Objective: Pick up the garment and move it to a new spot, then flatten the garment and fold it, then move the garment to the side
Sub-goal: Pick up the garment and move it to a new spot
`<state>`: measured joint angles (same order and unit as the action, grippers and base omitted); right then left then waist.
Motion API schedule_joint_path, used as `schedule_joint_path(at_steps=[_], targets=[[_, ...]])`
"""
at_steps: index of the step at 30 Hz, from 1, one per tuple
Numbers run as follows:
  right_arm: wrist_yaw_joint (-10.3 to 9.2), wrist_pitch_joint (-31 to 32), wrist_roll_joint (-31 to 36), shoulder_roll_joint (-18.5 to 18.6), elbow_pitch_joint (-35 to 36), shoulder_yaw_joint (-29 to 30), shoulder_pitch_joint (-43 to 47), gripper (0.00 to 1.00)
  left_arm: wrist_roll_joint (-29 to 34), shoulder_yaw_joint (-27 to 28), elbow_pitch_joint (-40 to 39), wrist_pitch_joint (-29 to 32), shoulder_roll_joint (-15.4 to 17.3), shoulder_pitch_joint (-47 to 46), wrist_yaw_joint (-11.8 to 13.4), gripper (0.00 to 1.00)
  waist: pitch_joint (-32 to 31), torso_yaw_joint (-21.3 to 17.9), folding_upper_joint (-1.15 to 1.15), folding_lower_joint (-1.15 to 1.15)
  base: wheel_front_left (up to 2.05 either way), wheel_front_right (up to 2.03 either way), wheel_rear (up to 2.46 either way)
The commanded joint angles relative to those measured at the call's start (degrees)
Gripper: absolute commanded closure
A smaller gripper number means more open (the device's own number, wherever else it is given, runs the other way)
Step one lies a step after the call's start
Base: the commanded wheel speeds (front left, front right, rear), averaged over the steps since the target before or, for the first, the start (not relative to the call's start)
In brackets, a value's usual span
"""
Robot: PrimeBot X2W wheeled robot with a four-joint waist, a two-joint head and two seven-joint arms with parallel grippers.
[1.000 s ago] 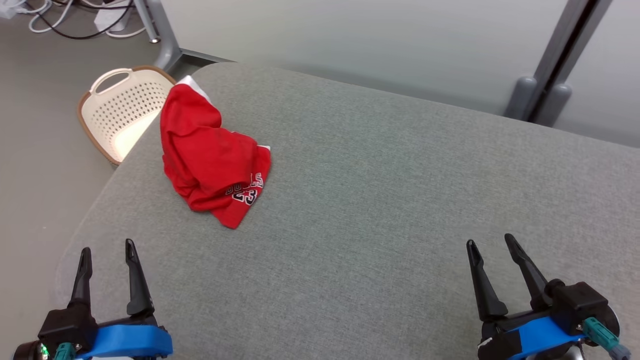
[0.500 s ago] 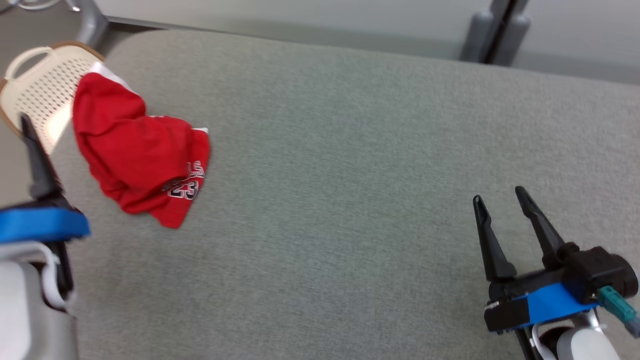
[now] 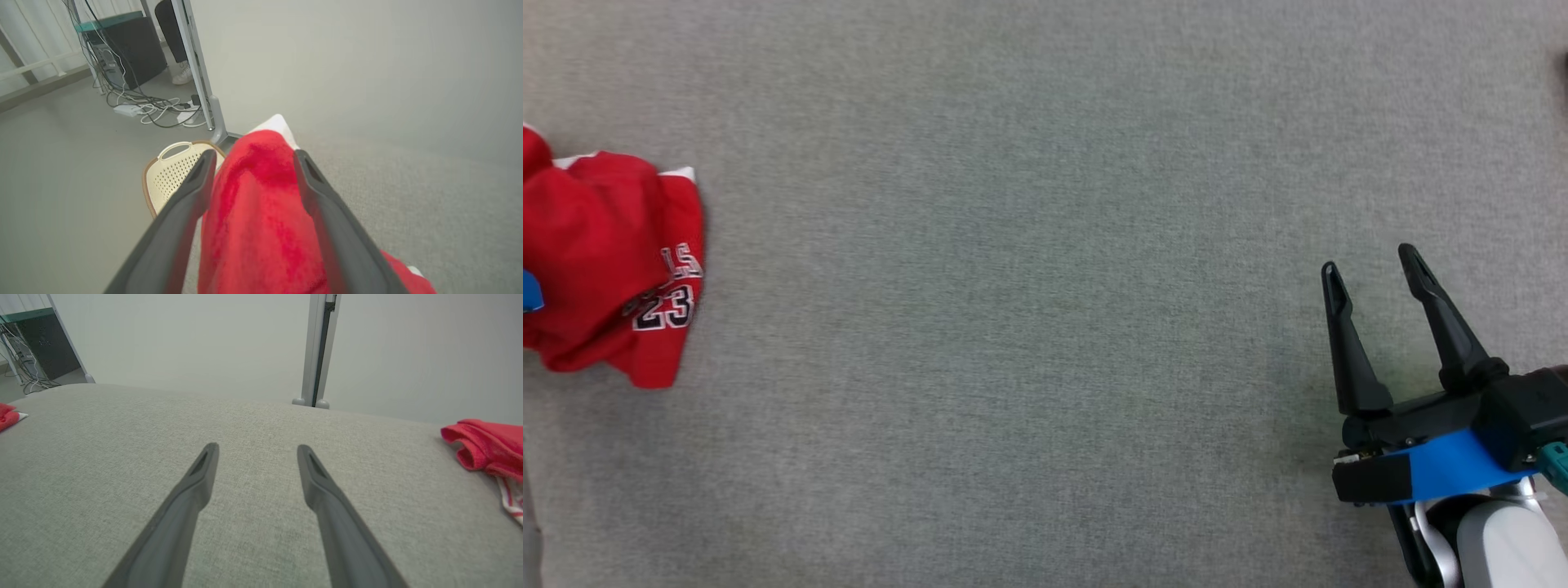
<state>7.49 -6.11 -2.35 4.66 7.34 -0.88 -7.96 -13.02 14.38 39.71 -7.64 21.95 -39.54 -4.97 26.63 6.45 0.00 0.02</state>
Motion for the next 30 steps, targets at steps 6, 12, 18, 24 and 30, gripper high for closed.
schedule_joint_path(at_steps=[6,12,18,24,30], targets=[[0.01,-0.33,0.34,0.24,0.48,0.40,-1.11,0.00,-3.04,-1.45,9.05,8.60,1.94,-3.80,-1.85,0.00,2.00,-1.43,0.00,-0.02,0.00,0.00,0.00],[0.01,-0.22,0.50,0.10,-0.22,-0.23,-1.57,0.00,-6.99,-4.46,14.91,18.40,0.90,-4.25,-2.62,0.00,1.30,-1.34,0.00,-0.02,0.00,0.00,0.00],[0.01,-0.57,0.05,-0.05,-0.71,-0.29,-1.78,0.00,-9.10,-6.79,15.19,17.82,2.11,-3.15,-2.60,1.00,0.24,-2.22,0.00,-0.02,0.00,0.00,0.00],[0.01,-1.91,-0.85,-0.54,-2.79,-0.04,-1.18,0.00,-8.35,-7.63,13.39,10.71,3.96,-4.67,-2.43,1.00,-2.80,-3.74,0.00,-0.02,0.00,0.00,0.00],[0.01,-3.56,-1.75,-1.13,-5.18,-0.40,-0.50,0.00,-6.40,-9.00,9.55,4.19,5.15,-6.49,-2.03,1.00,-6.46,-5.81,0.00,-0.02,0.00,0.00,0.00]])
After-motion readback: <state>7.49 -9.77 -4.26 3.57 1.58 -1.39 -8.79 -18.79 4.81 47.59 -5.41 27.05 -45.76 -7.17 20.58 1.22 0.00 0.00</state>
